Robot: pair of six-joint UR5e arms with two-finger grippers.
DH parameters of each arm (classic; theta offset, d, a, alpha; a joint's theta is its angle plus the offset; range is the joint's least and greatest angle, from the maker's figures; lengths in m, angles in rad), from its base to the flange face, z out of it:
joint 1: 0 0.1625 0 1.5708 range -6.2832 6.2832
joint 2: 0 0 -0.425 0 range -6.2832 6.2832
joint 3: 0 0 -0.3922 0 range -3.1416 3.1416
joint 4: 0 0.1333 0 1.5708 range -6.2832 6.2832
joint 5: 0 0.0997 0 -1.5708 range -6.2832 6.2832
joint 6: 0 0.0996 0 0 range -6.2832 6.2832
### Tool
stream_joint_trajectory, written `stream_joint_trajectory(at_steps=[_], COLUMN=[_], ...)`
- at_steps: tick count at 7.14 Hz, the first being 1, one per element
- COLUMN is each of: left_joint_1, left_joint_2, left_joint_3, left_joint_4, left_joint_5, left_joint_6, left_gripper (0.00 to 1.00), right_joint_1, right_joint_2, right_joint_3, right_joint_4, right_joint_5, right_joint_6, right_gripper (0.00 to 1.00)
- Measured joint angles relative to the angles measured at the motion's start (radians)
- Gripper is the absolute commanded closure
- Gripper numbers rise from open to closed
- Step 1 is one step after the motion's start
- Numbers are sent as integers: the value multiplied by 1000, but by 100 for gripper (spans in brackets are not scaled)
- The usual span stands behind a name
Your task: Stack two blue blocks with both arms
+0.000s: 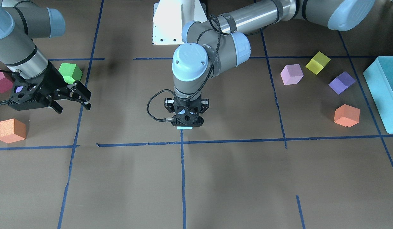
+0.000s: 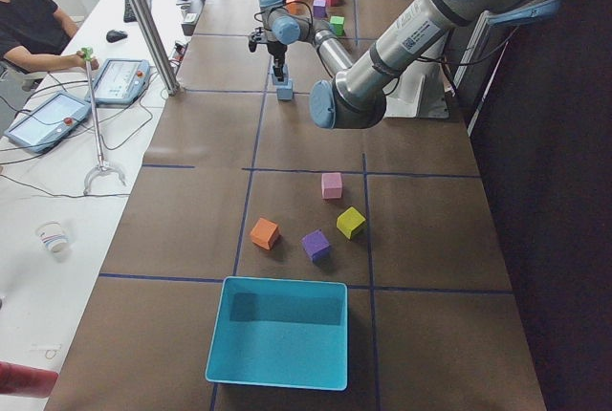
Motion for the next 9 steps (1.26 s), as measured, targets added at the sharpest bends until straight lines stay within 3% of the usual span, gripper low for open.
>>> stream_joint_trajectory(at_steps=[9], left_joint_1=[12], left_joint_2=[8], left_joint_3=[-3], left_joint_4=[-1], left_joint_5=[15], left_joint_6=[-10], left_gripper=[90], right_joint_1=[-11], right_joint_2=[0], right_joint_3=[-7], right_joint_4=[0], right_joint_5=[-6], right_joint_6=[8], right_gripper=[0])
